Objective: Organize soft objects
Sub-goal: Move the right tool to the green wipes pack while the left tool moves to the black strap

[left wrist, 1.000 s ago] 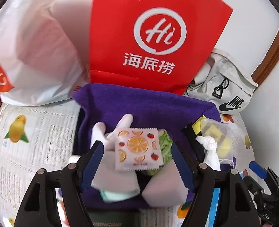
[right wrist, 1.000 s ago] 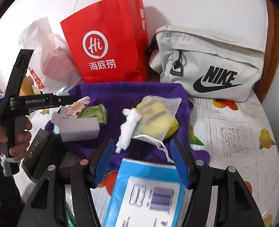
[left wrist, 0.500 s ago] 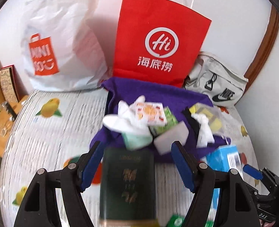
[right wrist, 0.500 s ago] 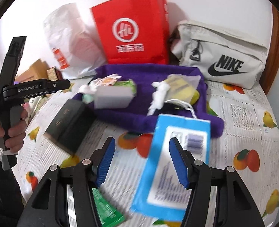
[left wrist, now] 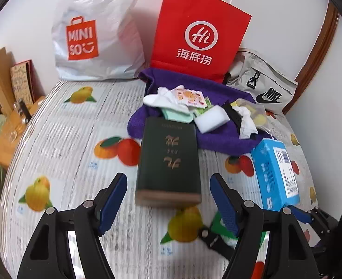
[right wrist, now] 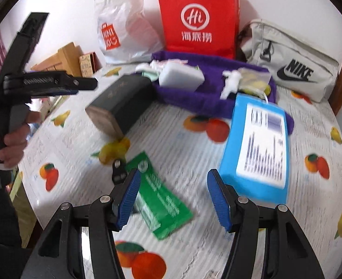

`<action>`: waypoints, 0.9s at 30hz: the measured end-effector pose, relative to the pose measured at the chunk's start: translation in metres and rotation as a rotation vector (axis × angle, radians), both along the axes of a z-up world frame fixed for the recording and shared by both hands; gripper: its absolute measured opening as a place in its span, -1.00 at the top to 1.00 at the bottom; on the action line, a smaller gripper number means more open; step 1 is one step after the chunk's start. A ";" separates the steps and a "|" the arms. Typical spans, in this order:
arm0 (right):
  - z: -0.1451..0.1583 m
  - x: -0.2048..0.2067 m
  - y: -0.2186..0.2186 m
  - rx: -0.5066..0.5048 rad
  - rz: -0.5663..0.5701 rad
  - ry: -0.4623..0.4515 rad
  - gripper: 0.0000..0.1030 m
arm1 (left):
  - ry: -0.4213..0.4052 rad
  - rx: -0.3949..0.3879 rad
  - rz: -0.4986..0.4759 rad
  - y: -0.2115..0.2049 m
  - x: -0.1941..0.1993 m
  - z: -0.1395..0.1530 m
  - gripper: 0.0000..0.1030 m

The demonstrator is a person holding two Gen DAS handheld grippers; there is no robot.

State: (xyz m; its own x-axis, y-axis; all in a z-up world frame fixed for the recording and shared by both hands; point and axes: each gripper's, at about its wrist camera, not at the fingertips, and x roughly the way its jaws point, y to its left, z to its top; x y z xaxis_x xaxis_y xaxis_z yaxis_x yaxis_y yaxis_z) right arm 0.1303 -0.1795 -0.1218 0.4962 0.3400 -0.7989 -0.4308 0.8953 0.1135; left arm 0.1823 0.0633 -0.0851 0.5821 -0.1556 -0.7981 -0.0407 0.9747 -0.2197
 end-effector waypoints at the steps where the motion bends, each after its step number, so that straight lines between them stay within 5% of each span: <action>1: -0.004 -0.003 0.000 -0.010 -0.001 0.005 -0.16 | 0.002 -0.004 0.001 0.001 -0.004 -0.001 -0.40; 20: -0.053 -0.003 0.037 -0.178 0.182 0.054 -0.24 | 0.089 -0.093 0.027 0.019 -0.048 -0.050 -0.40; 27: -0.056 0.005 0.040 -0.163 0.196 0.052 -0.25 | 0.104 -0.118 0.049 0.030 -0.048 -0.058 -0.40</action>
State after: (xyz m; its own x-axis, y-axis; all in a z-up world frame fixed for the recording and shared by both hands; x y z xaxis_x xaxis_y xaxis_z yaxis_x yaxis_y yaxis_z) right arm 0.1355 -0.1397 -0.1775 0.3900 0.2903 -0.8739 -0.5955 0.8033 0.0011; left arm 0.1341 0.0932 -0.1432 0.5065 -0.2255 -0.8322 -0.1163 0.9385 -0.3251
